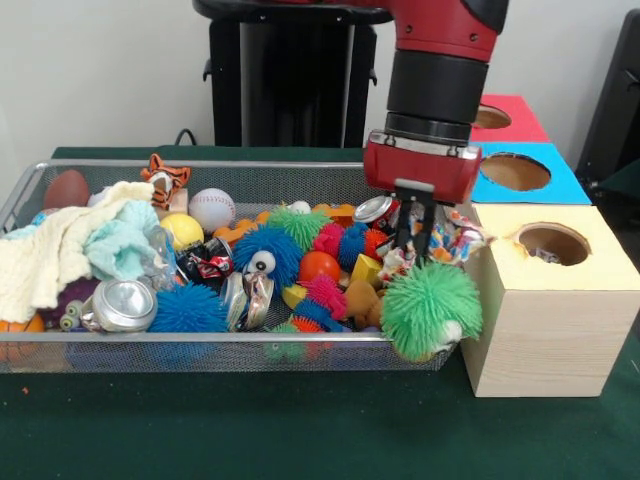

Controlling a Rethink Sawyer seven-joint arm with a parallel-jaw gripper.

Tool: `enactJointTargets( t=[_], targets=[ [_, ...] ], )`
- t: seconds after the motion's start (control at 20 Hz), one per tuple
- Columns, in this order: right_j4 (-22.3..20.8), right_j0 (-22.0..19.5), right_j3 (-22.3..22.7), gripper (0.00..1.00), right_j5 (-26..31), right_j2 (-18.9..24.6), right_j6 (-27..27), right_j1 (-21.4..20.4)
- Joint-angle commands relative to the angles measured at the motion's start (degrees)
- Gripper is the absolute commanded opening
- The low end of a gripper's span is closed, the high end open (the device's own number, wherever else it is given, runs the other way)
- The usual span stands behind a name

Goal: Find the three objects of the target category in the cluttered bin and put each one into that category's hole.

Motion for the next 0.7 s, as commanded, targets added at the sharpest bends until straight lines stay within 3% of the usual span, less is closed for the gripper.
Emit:
enactJointTargets(
  t=[0.05,0.45,0.7],
  targets=[
    [-2.1,-1.5,5.7,0.00,-6.2,5.1,14.7,2.6],
    [0.7,1.4,8.5,0.00,-4.8,1.9,14.5,0.3],
    [5.1,6.5,8.3,0.00,-0.7,-2.5,15.3,-0.7]
  ],
)
